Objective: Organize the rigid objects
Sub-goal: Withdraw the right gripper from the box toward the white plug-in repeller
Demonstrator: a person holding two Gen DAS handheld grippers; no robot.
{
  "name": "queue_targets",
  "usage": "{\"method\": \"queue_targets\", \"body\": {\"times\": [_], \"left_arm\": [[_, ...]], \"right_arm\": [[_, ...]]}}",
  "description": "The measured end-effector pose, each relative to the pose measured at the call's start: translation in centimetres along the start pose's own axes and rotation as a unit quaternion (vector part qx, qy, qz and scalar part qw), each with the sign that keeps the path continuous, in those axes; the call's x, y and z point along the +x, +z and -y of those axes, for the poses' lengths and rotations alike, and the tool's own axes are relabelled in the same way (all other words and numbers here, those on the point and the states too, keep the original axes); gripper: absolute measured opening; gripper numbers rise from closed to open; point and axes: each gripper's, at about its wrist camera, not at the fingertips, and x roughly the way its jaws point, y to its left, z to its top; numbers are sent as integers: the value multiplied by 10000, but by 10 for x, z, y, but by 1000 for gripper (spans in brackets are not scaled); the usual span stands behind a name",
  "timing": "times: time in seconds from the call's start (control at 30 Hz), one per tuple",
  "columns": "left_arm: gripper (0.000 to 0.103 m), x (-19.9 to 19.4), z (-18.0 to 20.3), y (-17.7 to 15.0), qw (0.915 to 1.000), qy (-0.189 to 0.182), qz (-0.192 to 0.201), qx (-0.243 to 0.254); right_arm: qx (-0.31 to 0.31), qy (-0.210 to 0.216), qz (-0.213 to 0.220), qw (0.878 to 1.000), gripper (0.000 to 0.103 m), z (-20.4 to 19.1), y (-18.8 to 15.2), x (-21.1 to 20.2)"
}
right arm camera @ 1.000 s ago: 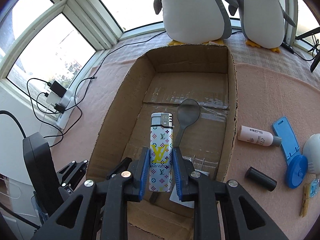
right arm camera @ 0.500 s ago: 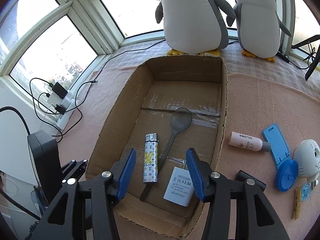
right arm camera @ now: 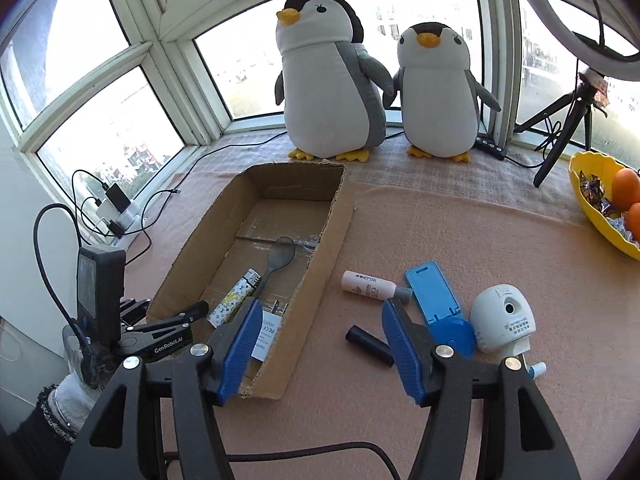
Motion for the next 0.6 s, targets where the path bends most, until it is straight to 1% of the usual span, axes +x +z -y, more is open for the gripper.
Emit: {"method": "queue_targets", "body": {"times": [0.03,0.1,0.2,0.27,0.33,0.6], "left_arm": [[49,0,0,0,10000,0,0,-2],[49,0,0,0,10000,8,-1,3],[49,0,0,0,10000,15,-1,10],[49,0,0,-1,10000,32,-3,24],[49,0,0,-1,10000,48,-8,33],[49,0,0,-1,10000,55,-10,23]], "right_arm": [[23,-97,15,9999,67,9,-1,-4],[79,-374,35,9993,67,28,-3,-10],[222,-626,-27,9978,68,54,-6,-13],[227,-782,-102,9966,73,66,-7,-10],[178,-942,-177,9952,74,74,-8,-5],[12,-1244,-657,9901,74,90,-11,31]]}}
